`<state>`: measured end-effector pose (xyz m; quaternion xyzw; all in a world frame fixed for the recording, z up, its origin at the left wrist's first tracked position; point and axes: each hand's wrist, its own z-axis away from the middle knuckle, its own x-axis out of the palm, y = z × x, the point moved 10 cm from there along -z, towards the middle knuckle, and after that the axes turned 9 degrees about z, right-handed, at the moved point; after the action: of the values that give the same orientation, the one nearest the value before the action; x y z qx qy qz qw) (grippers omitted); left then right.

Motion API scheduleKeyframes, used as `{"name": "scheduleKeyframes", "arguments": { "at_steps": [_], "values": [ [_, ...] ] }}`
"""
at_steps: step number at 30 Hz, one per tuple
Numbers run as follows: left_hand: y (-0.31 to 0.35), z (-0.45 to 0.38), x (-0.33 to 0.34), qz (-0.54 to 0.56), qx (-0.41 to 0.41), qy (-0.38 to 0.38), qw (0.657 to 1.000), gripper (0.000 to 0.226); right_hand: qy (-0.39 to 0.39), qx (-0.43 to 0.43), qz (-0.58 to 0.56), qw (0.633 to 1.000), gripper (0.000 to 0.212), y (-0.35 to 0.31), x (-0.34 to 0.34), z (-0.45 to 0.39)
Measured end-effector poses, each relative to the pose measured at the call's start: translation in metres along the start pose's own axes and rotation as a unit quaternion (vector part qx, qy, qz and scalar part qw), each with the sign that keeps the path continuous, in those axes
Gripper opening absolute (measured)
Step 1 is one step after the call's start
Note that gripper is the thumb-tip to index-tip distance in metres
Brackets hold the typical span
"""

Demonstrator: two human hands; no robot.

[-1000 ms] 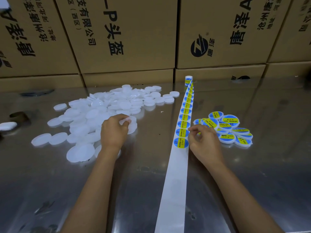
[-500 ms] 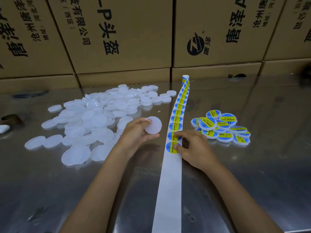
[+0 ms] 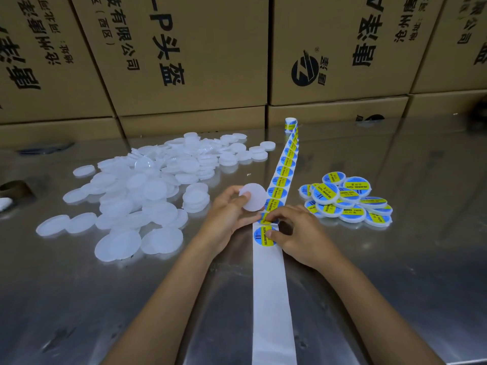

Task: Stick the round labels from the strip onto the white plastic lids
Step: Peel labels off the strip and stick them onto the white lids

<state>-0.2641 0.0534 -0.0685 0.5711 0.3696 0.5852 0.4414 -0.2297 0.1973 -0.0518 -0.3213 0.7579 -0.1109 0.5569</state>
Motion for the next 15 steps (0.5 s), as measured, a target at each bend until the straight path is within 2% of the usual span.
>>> {"name": "scheduleKeyframes", "arguments": {
  "at_steps": [5,15],
  "values": [
    [-0.002,0.0011,0.0039,-0.02,0.002,-0.007,1.0,0.009,0.012,-0.007,0.008,1.0,0.028,-0.0031,-0.0012,0.001],
    [-0.0073,0.0003,0.0045,-0.03,-0.012,-0.014,0.999,0.009,0.002,0.015,0.076,0.997,0.012,-0.0019,0.0004,-0.001]
  ]
}}
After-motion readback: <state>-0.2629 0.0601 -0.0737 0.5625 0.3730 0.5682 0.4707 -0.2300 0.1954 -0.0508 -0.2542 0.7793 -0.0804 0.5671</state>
